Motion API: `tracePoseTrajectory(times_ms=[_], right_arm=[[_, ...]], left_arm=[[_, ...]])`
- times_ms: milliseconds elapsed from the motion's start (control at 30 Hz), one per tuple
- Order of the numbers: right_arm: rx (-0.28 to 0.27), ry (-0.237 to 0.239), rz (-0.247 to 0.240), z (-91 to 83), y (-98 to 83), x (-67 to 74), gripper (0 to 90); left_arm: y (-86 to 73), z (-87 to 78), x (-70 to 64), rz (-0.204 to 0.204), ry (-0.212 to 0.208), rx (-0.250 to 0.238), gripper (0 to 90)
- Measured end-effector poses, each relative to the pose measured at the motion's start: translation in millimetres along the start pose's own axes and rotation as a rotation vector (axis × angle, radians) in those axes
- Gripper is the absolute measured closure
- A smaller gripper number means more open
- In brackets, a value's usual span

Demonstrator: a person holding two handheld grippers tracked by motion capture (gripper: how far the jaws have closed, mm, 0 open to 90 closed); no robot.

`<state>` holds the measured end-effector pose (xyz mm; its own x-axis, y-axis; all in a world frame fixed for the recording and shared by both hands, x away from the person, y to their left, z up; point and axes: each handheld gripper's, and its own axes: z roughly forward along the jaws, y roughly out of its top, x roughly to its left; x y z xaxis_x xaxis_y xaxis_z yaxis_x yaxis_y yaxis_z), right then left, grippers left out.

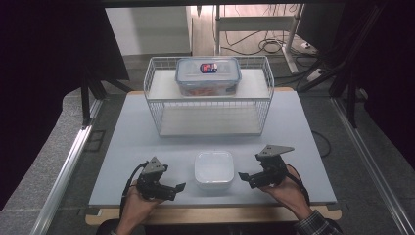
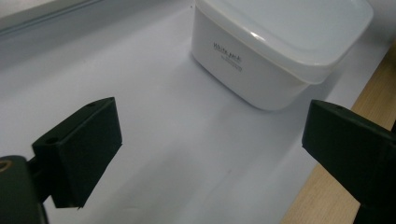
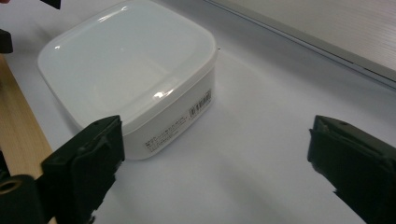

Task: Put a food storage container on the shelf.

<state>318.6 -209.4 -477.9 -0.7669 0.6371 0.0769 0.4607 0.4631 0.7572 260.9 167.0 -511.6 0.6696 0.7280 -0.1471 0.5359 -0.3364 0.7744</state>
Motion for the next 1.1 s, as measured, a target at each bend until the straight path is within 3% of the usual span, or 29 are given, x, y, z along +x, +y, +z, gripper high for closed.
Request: tracePoseTrajectory(times_ms=[300,567,667,767,1000,1100], right_arm=[[-0.003,0.004,-0.006,-3.6,7.4,4.4,17.4],[-0.002,0.032,-0.012,-0.7,14.8,9.3,25.3],[-0.002,0.047,-0.009,1.6,20.7,10.7,25.9],[-0.001,0.068,-0.009,5.3,26.7,12.2,25.2],[0.028,0.102,-0.026,19.4,36.1,14.3,24.9],[0.038,0.126,-0.007,25.9,37.0,14.4,25.8]], left_arm=[[11.7,-0.6,-11.0,0.06,0.023,-0.014,12.6],[25.7,1.7,-7.6,0.023,-0.024,-0.05,15.9],[33.5,5.2,-6.3,0.029,-0.009,-0.044,16.0],[41.0,11.2,-3.6,0.003,-0.043,-0.04,15.8],[58.5,30.5,-7.6,0.02,-0.068,-0.016,15.6],[60.2,39.8,-7.4,0.013,-0.071,-0.001,14.1]])
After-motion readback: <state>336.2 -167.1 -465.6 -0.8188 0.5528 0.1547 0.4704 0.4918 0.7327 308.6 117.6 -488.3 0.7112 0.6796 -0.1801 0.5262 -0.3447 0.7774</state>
